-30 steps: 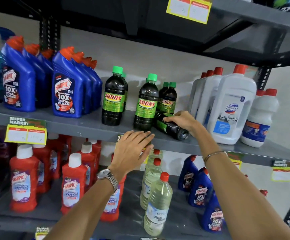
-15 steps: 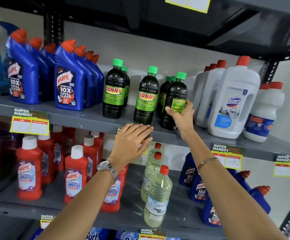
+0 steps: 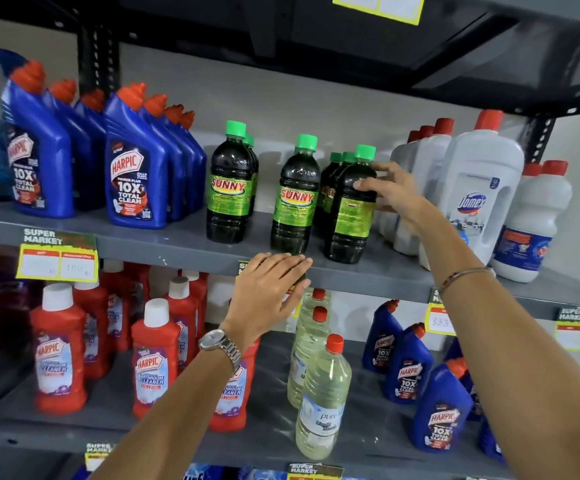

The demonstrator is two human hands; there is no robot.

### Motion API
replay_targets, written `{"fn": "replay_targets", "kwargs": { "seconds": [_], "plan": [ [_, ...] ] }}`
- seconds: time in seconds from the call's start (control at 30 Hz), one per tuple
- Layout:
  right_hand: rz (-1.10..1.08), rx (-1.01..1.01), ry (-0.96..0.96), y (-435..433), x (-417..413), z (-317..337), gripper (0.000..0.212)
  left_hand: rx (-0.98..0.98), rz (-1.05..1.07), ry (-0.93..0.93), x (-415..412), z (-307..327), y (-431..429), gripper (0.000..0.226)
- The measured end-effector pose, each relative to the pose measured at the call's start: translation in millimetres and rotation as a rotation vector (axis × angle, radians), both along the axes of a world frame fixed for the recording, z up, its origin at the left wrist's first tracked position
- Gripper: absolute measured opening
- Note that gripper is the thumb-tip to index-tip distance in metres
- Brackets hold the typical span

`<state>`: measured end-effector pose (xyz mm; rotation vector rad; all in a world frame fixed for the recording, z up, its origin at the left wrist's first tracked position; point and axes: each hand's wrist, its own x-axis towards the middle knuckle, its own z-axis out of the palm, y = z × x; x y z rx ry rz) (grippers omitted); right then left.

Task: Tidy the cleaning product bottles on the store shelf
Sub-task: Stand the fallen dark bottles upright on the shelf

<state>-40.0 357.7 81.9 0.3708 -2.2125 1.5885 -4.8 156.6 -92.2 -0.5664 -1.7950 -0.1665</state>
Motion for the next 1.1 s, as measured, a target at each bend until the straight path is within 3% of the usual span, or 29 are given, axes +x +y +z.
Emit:
{"fn": "replay_targets", "kwargs": {
  "seconds": [0.17,0.33,0.5,0.67,0.87,1.1],
  "plan": [
    [-0.138,0.131,0.078,0.0,0.3,2.3,0.06,0.007,0.0,-0.023,1.1,-0.9,0.2,0.033],
    [0.063,-0.152,-0.018,1.8,0.6,1.3,0.063,0.008,-0.001,-0.019,0.9,-0.3,0.2,0.032],
    [0.005,-0.048,0.034,4.5,0.2,-0.8,0.041,0.017,-0.009,-0.016,1.4,0.5,0.7,0.031],
    [-0.034,0.009,0.077,5.1,1.4,0.4,0.063,0.017,-0.007,-0.025,2.8,0.5,0.7,0.032],
    [0.048,-0.04,-0.021,5.5,5.7,-6.4,0.048,0.017,-0.008,-0.047,3.1,0.7,0.2,0.032],
    [0.013,0.005,-0.006,9.8,2.8,-8.2,0.064,0.02,-0.006,-0.055,3.3,0.8,0.8,0.032]
  ]
}}
